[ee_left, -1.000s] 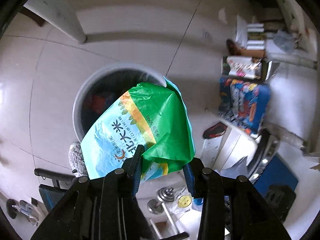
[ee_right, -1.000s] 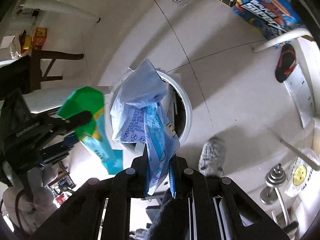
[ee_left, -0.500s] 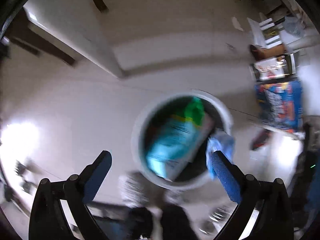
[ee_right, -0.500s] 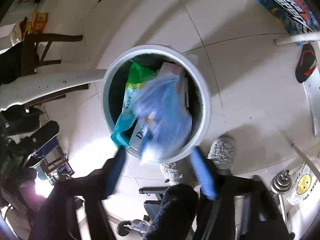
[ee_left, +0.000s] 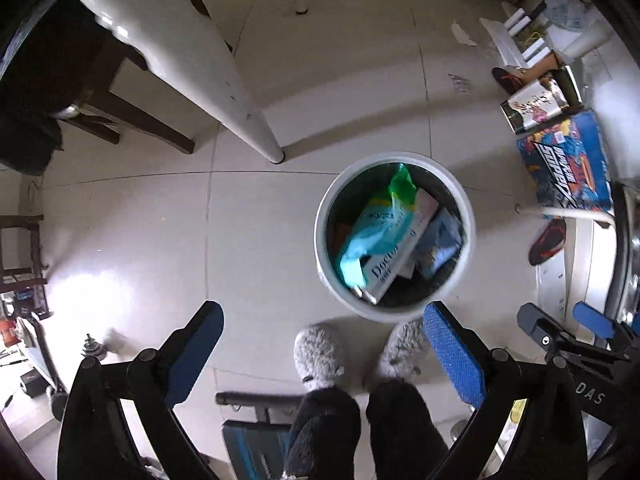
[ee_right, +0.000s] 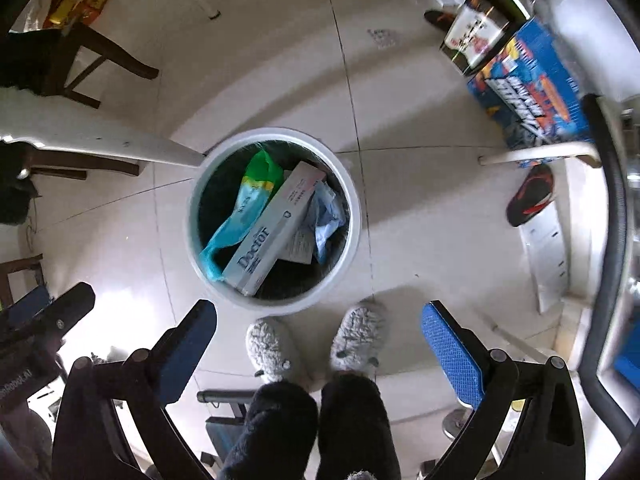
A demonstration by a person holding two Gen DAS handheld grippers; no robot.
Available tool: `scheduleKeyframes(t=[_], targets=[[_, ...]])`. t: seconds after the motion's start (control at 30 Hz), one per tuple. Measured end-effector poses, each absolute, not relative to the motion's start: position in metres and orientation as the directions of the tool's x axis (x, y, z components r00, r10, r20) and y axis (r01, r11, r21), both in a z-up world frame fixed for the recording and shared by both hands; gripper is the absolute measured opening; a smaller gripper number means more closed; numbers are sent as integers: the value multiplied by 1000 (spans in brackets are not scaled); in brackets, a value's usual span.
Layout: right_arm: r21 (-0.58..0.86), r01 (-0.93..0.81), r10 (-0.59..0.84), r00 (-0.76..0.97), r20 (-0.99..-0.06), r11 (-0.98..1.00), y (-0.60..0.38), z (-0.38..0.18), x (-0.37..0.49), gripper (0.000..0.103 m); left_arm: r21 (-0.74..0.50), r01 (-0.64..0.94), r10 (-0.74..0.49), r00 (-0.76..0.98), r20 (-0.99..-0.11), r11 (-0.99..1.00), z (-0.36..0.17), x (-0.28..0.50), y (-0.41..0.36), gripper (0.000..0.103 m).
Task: Collect trash
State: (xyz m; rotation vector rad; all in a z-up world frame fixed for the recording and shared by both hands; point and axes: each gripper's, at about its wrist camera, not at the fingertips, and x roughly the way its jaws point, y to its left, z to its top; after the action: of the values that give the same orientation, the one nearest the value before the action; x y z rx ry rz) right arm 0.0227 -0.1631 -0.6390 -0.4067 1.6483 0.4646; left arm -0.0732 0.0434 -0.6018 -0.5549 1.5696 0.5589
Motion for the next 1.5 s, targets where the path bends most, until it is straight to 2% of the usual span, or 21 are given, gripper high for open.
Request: scheduleKeyframes(t=[0.17,0.53,0.83,1.13,1.5], targets=[[74,-530,27,-97,-995,845,-174,-554,10,103,-1,-642,-25,-28,-999,767,-519,-82,31,102],[157,-532,144,-66,-987,832,-205,-331,-25,103,-79,-596,-44,74,-996,799,-337,-110,6,102],[267,-553,276,-68,-959,790,-229,-184,-50,103,-240,-561,-110,255,-961,792,-210,-133,-7,102],[355,-582,376,-91,-922,732,-243,-94,-74,103,-377,-523,-181,387,-904,764,-133,-154,-12,102],[368,-613,413,-74,-908,699,-247,-46,-81,103,-418,-496,-180,457,-871,761,-96,-165,-15,102]])
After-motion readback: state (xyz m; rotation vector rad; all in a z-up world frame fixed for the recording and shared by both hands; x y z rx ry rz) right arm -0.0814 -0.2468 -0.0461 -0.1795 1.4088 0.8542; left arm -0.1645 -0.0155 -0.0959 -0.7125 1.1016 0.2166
